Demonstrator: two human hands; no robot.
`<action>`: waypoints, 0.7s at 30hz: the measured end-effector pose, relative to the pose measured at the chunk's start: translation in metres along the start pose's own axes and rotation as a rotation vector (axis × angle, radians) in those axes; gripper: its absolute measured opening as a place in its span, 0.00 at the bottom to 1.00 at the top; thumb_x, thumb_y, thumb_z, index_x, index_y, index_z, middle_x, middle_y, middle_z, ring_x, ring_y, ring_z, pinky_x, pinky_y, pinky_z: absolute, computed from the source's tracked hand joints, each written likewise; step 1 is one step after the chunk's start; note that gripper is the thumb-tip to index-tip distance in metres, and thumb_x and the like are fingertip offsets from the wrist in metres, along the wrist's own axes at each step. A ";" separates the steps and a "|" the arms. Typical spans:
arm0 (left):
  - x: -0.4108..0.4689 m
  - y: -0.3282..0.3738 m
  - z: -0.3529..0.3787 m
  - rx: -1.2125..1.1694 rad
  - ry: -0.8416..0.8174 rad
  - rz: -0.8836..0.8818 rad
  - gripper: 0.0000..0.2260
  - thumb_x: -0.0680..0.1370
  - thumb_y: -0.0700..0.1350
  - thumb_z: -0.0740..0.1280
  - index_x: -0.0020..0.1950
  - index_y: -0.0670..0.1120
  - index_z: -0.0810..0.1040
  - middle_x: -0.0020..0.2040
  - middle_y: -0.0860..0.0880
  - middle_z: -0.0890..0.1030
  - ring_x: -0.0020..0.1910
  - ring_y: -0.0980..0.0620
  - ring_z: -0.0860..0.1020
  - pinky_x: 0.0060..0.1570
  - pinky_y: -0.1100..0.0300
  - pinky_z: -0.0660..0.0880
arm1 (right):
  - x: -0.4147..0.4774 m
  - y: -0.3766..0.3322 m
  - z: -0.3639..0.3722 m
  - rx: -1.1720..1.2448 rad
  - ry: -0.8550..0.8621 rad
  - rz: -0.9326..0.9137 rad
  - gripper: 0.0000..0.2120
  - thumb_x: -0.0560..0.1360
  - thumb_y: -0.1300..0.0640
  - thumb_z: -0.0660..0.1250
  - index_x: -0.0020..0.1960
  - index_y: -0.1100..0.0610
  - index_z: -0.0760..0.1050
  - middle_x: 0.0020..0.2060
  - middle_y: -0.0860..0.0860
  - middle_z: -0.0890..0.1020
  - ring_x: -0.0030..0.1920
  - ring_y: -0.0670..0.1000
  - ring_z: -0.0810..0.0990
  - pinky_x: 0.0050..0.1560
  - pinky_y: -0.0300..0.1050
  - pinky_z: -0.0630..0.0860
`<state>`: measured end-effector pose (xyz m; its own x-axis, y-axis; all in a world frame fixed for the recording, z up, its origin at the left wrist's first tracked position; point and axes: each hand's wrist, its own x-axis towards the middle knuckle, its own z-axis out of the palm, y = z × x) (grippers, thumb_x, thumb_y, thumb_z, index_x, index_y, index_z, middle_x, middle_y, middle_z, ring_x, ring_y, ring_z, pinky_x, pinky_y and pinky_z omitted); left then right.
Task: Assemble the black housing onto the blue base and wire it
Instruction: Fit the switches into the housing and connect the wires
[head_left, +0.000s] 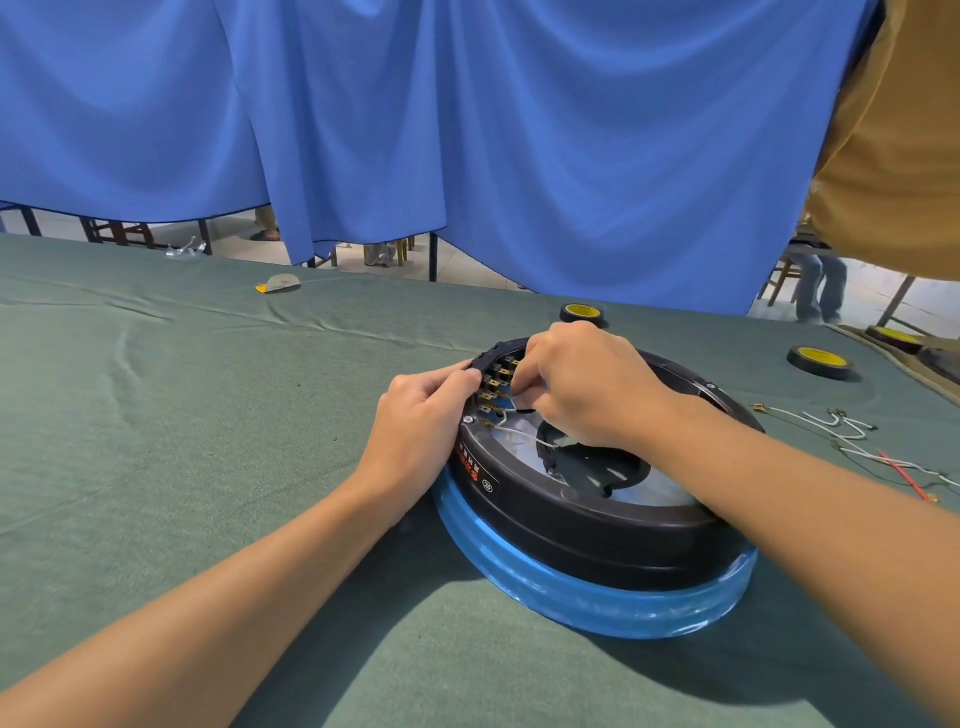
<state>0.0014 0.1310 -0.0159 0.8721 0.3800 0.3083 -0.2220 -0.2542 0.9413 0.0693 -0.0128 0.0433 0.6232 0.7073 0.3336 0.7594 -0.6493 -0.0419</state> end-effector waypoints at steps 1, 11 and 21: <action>0.000 0.000 0.000 0.000 0.001 0.004 0.17 0.72 0.55 0.62 0.40 0.43 0.83 0.43 0.32 0.81 0.38 0.49 0.76 0.50 0.40 0.75 | 0.000 0.000 0.000 -0.001 0.006 0.005 0.10 0.72 0.61 0.69 0.43 0.48 0.86 0.41 0.47 0.83 0.44 0.53 0.78 0.36 0.41 0.64; -0.002 0.005 0.002 -0.019 -0.014 0.002 0.13 0.74 0.52 0.61 0.42 0.53 0.86 0.43 0.42 0.86 0.49 0.39 0.82 0.56 0.39 0.76 | -0.005 -0.003 -0.010 0.022 -0.044 -0.032 0.08 0.74 0.60 0.68 0.47 0.50 0.85 0.43 0.47 0.82 0.45 0.52 0.78 0.42 0.48 0.77; -0.006 0.008 0.002 0.017 0.012 0.002 0.19 0.72 0.54 0.60 0.42 0.39 0.82 0.45 0.33 0.82 0.49 0.33 0.79 0.56 0.37 0.74 | -0.012 -0.014 -0.010 -0.126 -0.026 -0.197 0.09 0.78 0.54 0.65 0.50 0.45 0.83 0.43 0.45 0.81 0.48 0.52 0.77 0.37 0.44 0.70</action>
<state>-0.0046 0.1249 -0.0107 0.8665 0.3898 0.3119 -0.2163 -0.2700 0.9383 0.0491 -0.0149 0.0492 0.4710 0.8299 0.2989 0.8387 -0.5263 0.1397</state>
